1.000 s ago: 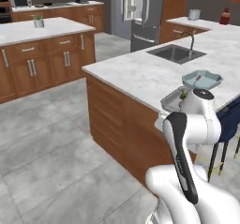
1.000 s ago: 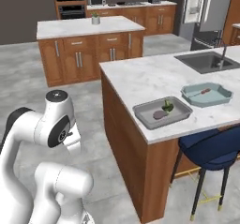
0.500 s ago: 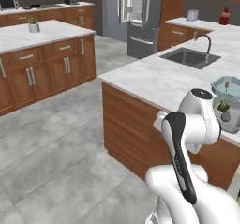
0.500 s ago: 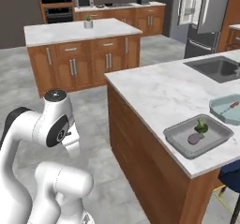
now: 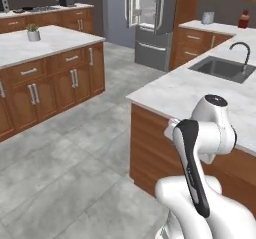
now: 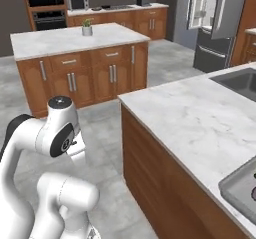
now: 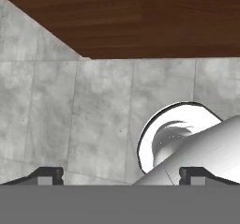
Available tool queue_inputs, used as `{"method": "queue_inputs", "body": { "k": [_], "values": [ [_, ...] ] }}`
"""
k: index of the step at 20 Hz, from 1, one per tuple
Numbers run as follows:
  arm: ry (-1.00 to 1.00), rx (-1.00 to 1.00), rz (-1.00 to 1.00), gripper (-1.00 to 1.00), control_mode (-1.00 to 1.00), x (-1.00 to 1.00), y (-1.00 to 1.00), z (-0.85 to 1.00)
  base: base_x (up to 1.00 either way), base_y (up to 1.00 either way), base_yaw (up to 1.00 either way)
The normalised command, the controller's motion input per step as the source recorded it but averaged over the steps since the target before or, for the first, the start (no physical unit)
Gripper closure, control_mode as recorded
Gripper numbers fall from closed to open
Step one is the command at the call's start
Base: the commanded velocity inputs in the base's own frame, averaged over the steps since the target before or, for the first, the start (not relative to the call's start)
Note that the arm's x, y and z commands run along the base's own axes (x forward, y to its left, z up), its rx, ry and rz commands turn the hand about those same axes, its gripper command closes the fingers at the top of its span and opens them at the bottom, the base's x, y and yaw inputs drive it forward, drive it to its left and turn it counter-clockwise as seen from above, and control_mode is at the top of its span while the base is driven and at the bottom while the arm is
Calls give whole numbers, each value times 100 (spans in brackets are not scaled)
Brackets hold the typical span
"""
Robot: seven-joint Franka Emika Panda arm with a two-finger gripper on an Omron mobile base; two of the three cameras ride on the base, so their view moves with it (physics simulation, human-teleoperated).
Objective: Place the cold items (eggplant and broccoli) from the fridge in one tupperware on the dining counter. Place the warm items (kebab skewer and hot dog) in the stove area in another tupperware.
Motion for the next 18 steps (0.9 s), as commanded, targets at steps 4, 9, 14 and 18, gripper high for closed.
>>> {"method": "queue_inputs", "body": {
  "k": [4, 9, 14, 18],
  "values": [
    [0, 0, 0, -100, 100, 0, 0, 0, 64, 100, -7],
    [0, 0, 0, -100, 100, 0, 0, 0, 32, 100, -1],
    [0, 0, 0, -100, 100, 0, 0, 0, 6, 100, 0],
    [0, 0, 0, -100, 100, 0, 0, 0, 0, 100, 0]
  ]
}}
